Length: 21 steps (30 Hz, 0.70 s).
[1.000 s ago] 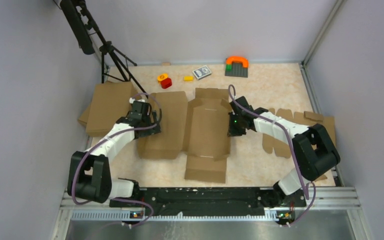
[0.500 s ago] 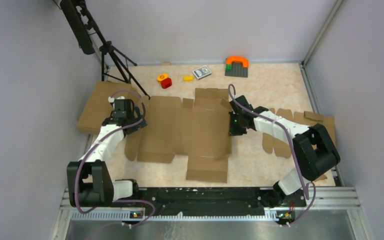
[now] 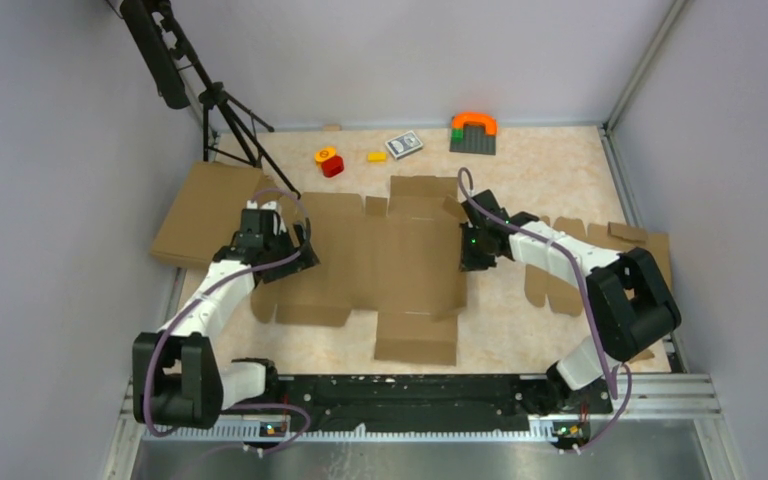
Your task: Fold the paper box
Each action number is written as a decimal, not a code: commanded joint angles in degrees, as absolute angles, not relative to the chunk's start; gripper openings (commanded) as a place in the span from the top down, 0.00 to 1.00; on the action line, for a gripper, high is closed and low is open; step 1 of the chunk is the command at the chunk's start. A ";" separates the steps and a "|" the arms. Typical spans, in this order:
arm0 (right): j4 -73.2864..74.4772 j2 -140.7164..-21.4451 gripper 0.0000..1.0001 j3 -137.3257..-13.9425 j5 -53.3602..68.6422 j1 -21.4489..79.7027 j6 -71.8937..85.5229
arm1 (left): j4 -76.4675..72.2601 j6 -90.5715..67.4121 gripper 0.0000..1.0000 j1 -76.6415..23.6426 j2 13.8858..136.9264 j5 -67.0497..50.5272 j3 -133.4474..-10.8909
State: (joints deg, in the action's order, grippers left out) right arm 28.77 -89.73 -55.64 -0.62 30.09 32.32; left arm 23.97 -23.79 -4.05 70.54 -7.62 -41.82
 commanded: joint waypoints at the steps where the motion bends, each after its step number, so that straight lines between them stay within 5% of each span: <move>1: 29.79 -86.36 0.91 -55.18 -1.66 27.44 29.48 | 24.90 -23.58 0.14 -4.03 66.77 -6.78 -39.77; 12: 33.21 -82.13 0.90 -52.24 -3.10 23.56 25.01 | 23.31 -24.78 0.10 -3.87 68.89 -4.74 -39.86; 21: 32.70 -81.91 0.70 -52.52 -2.75 23.57 23.73 | 24.69 -26.89 0.09 -3.69 72.30 -1.48 -40.38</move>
